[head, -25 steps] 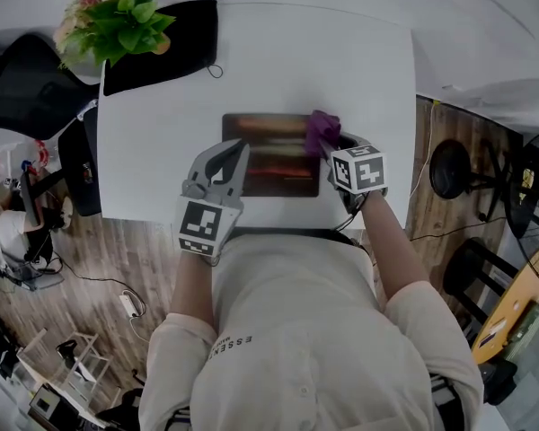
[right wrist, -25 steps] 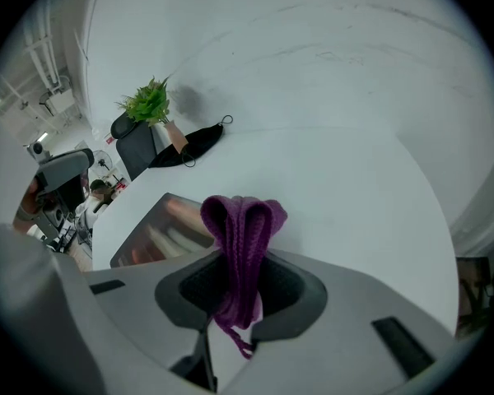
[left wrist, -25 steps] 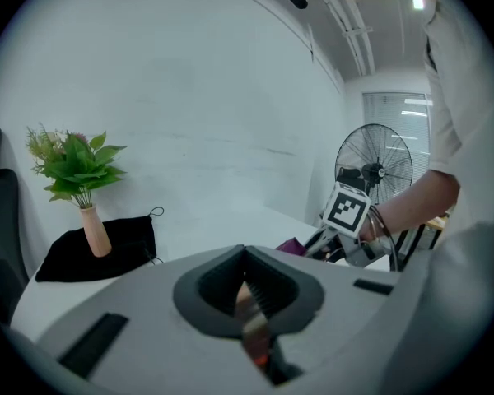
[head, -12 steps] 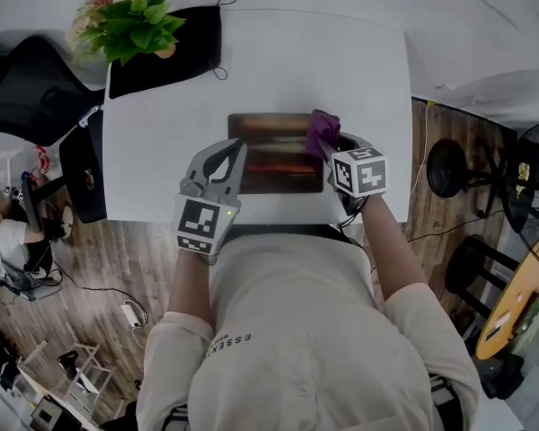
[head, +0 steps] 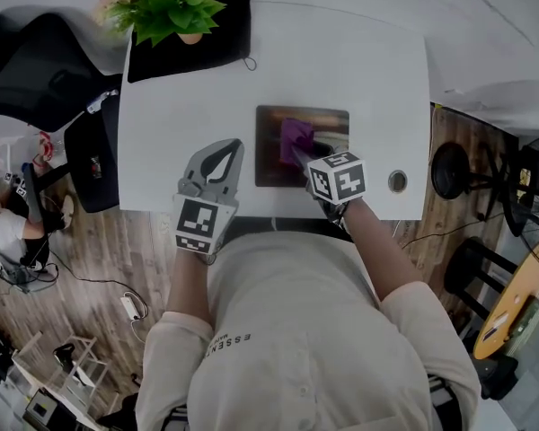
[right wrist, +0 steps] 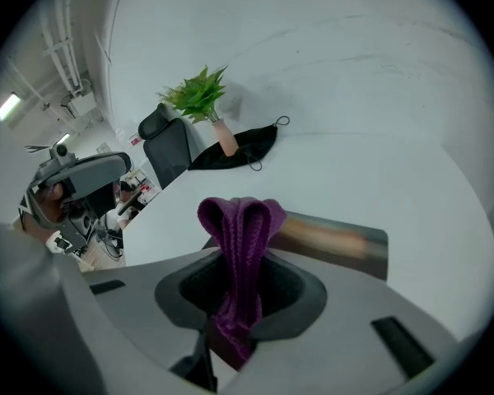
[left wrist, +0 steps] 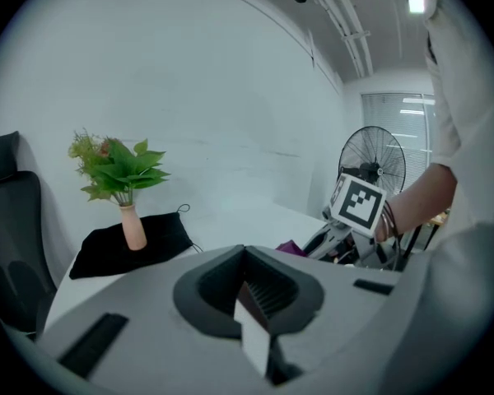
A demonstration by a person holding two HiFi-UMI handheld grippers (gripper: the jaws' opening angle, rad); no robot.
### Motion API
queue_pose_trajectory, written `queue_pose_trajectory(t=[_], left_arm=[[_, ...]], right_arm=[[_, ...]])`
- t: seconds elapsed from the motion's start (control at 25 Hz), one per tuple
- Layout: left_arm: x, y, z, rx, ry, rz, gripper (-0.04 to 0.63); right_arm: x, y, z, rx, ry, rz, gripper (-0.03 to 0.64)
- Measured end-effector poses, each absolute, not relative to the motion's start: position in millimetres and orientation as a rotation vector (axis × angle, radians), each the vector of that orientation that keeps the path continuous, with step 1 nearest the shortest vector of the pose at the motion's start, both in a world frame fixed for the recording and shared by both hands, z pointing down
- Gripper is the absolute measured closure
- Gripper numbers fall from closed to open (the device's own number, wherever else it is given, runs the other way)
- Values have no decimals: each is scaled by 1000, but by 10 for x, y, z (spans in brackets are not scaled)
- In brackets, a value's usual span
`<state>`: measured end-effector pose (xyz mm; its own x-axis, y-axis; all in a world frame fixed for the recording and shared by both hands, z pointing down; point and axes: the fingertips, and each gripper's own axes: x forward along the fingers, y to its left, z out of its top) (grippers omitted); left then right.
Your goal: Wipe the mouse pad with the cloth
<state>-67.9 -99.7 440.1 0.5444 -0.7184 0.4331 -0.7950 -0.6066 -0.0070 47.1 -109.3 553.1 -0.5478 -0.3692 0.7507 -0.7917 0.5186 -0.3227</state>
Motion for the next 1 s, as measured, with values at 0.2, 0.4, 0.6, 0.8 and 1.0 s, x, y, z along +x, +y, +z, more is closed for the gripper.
queue_pose_trajectory(t=[0.2,0.4,0.6,0.8,1.0], left_arm=[[-938,-927,4459,2559,-1300,598,594],[-1111,-921,4541,2536,-1307,603,594],[-1138,-956,4586,2532,-1296,605,594],[-1057,-987,4614,2542,-1272,609,594],[-936,-1019,4632,2559,-1245,617,594]], right_arm=[[28,-983,5650,857,-2138,908,523],[-244,-953,5764,811,-2125,917,523],[-252,-993,5851,816,-2097,928,523],[-167,-983,5856,832,-2095,961,523],[-4,-973,5870,857,-2085,996,523]])
